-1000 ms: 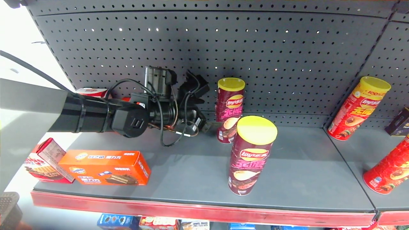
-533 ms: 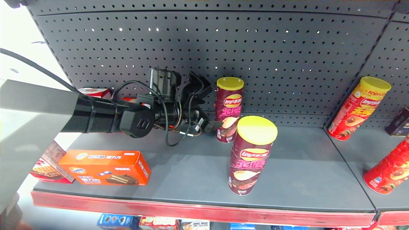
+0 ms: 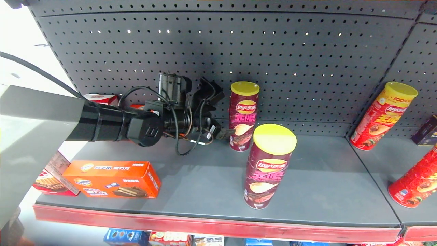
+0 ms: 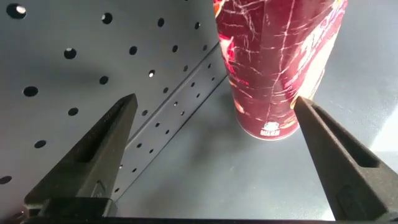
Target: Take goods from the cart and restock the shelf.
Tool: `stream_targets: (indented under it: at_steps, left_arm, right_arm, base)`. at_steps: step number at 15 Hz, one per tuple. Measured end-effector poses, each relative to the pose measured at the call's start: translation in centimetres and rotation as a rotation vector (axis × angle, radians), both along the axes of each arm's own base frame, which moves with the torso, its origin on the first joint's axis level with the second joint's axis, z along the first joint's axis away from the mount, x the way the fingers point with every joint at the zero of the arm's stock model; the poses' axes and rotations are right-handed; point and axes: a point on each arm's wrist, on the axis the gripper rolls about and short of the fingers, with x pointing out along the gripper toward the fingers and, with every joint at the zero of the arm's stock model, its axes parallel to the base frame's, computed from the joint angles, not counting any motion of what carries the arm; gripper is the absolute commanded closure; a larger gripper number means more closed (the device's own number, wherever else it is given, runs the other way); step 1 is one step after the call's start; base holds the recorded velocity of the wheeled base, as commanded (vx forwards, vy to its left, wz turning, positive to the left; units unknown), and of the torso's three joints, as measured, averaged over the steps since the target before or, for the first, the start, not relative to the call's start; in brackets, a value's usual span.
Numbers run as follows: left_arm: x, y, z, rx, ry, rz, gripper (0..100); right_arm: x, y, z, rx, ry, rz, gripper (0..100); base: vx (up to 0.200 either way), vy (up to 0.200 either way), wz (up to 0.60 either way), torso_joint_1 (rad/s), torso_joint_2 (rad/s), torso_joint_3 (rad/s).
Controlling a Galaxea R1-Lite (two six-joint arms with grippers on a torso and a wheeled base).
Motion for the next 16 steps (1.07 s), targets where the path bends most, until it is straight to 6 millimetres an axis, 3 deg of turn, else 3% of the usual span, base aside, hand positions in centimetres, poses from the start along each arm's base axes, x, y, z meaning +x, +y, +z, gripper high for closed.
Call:
stream_targets:
  at_steps: [6, 16]
  left_arm:
    - [0.1, 0.1, -0.4, -0.001, -0.013, 0.051, 0]
    - [-2.5, 1.1, 0.7, -0.06, -0.095, 0.267, 0]
  right_arm:
    - [0.0, 0.0, 0.0, 0.0, 0.0, 0.0, 0]
    - [0.0, 0.0, 0.0, 0.0, 0.0, 0.0, 0]
  base:
    - [0.0, 0.0, 0.0, 0.0, 0.0, 0.0]
    - [0.0, 0.0, 0.0, 0.0, 0.0, 0.0]
